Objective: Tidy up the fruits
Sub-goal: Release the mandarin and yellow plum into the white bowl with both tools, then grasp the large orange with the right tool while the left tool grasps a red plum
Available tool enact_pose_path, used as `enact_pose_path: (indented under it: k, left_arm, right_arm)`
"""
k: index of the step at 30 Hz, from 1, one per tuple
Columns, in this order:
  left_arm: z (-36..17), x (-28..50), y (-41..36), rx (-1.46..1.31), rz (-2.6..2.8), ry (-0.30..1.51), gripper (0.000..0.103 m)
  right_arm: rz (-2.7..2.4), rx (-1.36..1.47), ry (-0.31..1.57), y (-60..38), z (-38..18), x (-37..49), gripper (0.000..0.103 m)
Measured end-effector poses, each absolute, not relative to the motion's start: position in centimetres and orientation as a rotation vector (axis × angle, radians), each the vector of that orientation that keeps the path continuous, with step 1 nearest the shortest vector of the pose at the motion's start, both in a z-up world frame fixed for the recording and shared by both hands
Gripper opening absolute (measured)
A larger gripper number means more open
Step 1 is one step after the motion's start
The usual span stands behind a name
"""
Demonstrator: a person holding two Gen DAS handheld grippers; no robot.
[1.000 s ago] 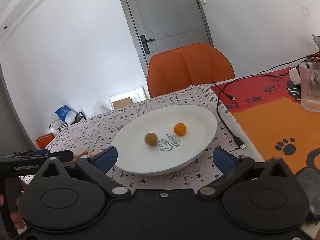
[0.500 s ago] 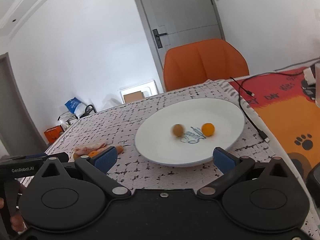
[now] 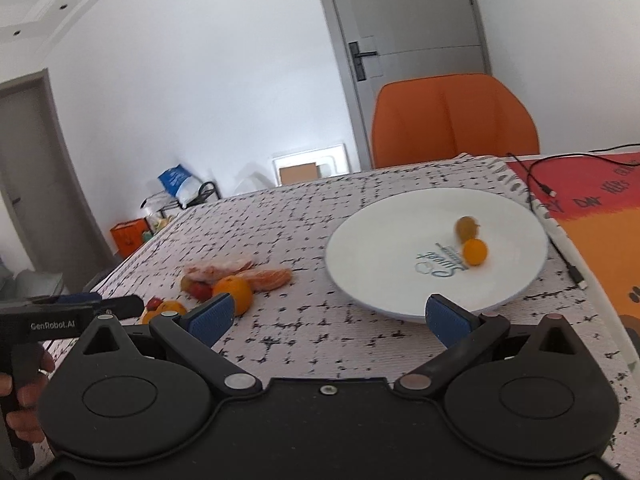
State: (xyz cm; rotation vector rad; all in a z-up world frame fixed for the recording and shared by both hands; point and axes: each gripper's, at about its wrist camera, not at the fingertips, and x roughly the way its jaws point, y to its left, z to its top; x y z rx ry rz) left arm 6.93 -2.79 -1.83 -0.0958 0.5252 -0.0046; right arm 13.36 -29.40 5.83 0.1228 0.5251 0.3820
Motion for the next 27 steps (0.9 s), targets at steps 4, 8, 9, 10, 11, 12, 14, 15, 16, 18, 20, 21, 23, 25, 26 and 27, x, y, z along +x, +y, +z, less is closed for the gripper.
enact_pose_path:
  k: [4,8,9,10,11,12,14,15,16,18,20,21,23,25,26,27]
  left_arm:
    - [-1.9,6.8,-2.1,-0.111,0.003,0.519,0.088]
    - [-1.9,6.8,-1.3,-0.126,0.018,0.512,0.083]
    - [-1.9,6.9,-1.0,-0.133,0.022,0.511,0.079]
    - [-1.9,7.0,-0.8,-0.140,0.024,0.513,0.077]
    - [-2.0,7.1,-0.6,-0.149,0.026,0.516,0.072]
    - [-2.1,7.2,-0.3,-0.156,0.027,0.520,0.067]
    - [-2.3,7.6,0.2,-0.174,0.035,0.532,0.062]
    - [-2.4,7.8,0.4,-0.183,0.039,0.537,0.059]
    - [-2.6,8.0,0.6,-0.190,0.040,0.543,0.058]
    - [-2.9,8.3,0.9,-0.199,0.039,0.556,0.050]
    - [-3.1,8.7,1.2,-0.209,0.038,0.572,0.046]
    - [-3.2,9.0,1.4,-0.217,0.036,0.581,0.044]
    - [-3.4,9.3,1.6,-0.234,0.033,0.596,0.043]
    - [-3.5,9.6,1.8,-0.246,0.026,0.609,0.041]
    - [-3.6,9.8,1.8,-0.249,0.021,0.615,0.040]
    - [-3.6,10.0,1.8,-0.249,0.017,0.619,0.039]
  right_arm:
    - [0.402,0.087,0.528,-28.3,5.8,13.4,0.103]
    - [0.447,0.092,0.531,-27.6,5.9,13.5,0.103]
    - [0.458,0.090,0.529,-27.3,5.9,13.6,0.103]
    - [0.464,0.086,0.527,-27.1,5.9,13.6,0.103]
    - [0.471,0.081,0.526,-26.9,5.9,13.7,0.103]
    - [0.479,0.075,0.524,-26.5,5.9,13.7,0.102]
    - [0.489,0.064,0.530,-25.9,6.0,13.9,0.095]
    - [0.496,0.057,0.535,-25.5,6.0,14.1,0.087]
    - [0.503,0.054,0.541,-25.3,5.9,14.2,0.081]
    - [0.513,0.053,0.558,-24.7,5.8,14.7,0.076]
    - [0.518,0.052,0.574,-24.3,5.6,15.1,0.071]
    - [0.520,0.049,0.584,-24.1,5.5,15.3,0.068]
    - [0.525,0.040,0.599,-23.7,5.3,15.7,0.065]
    - [0.531,0.032,0.608,-23.2,5.1,16.0,0.061]
    - [0.534,0.030,0.613,-22.9,5.0,16.2,0.060]
    - [0.538,0.027,0.619,-22.7,4.9,16.4,0.056]
